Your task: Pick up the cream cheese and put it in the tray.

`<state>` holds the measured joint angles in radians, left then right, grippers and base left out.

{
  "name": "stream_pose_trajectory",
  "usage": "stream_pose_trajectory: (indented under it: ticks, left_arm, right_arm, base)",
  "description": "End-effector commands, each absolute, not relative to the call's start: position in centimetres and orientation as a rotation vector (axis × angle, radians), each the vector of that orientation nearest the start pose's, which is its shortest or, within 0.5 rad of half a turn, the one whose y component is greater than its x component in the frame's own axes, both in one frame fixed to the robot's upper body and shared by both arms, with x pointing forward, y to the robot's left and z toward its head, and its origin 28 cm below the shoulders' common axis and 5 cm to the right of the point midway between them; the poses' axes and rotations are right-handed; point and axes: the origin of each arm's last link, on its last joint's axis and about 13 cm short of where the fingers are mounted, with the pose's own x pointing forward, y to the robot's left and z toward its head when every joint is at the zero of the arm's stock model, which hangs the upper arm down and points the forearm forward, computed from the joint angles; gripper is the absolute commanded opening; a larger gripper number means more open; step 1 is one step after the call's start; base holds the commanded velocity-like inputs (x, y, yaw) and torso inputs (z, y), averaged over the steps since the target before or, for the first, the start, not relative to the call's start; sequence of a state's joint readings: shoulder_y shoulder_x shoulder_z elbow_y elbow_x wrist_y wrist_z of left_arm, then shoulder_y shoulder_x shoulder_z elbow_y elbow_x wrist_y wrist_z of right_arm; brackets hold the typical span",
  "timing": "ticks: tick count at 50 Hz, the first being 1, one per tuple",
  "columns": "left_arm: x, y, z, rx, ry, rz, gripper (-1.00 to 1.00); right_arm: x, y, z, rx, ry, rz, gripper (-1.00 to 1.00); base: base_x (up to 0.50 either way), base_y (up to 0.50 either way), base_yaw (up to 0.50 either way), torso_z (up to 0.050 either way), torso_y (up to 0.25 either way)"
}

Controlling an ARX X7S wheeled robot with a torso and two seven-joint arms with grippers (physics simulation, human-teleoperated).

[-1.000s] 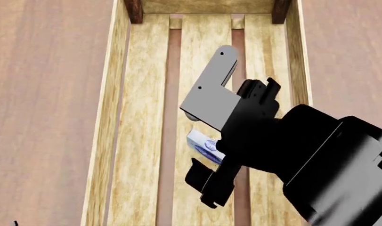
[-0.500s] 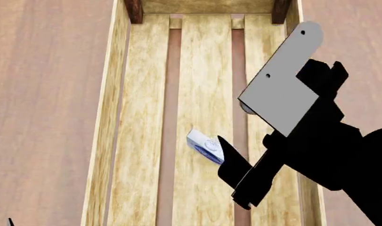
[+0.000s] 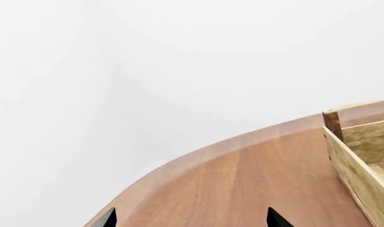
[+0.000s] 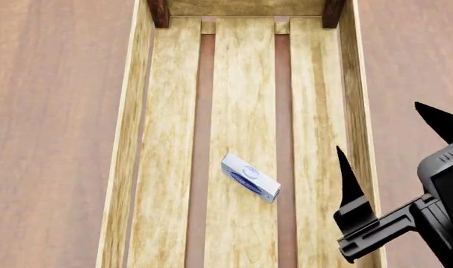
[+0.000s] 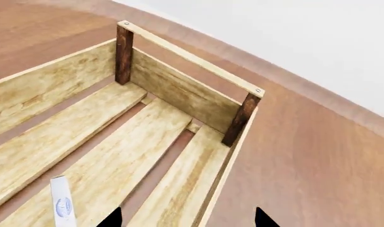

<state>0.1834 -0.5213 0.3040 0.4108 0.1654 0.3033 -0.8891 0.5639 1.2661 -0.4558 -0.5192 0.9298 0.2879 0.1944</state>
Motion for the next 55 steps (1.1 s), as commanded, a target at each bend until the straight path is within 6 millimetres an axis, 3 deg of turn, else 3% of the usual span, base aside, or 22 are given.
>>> stream_pose_trajectory:
  ticks: [1,6,17,35,37,43,55]
  left_arm:
    - [16.9,24.3,10.6,0.264,-0.660,0.364,1.00]
    - [17.5,24.3,11.8,0.281,-0.683,0.354,1.00]
    - [17.8,23.7,15.2,0.327,-0.748,0.306,1.00]
    - [15.3,23.3,20.6,0.346,-0.868,0.242,1.00]
    - [15.2,23.5,20.8,0.354,-0.881,0.243,1.00]
    - [14.4,23.7,21.6,0.381,-0.909,0.263,1.00]
    - [13.0,23.9,21.0,0.383,-0.973,0.219,1.00]
  right_arm:
    - [19.9,-22.1,21.1,-0.386,-0.243,0.222,1.00]
    - [19.5,-21.0,19.9,-0.375,-0.292,0.203,1.00]
    - [17.6,-18.7,19.4,-0.375,-0.426,0.091,1.00]
    - [14.2,-17.5,21.3,-0.272,-0.657,0.012,1.00]
    - [13.9,-17.5,21.3,-0.277,-0.641,0.071,1.00]
    - [13.5,-17.3,21.6,-0.290,-0.665,0.036,1.00]
    - [12.9,-16.9,21.3,-0.315,-0.691,0.020,1.00]
  base:
    - [0.00,0.00,0.00,0.000,0.000]
    - [0.00,0.00,0.00,0.000,0.000]
    - [0.00,0.00,0.00,-0.001,0.000]
    - [0.00,0.00,0.00,0.000,0.000]
    - [0.00,0.00,0.00,0.000,0.000]
    - [0.00,0.00,0.00,0.000,0.000]
    - [0.00,0.00,0.00,0.000,0.000]
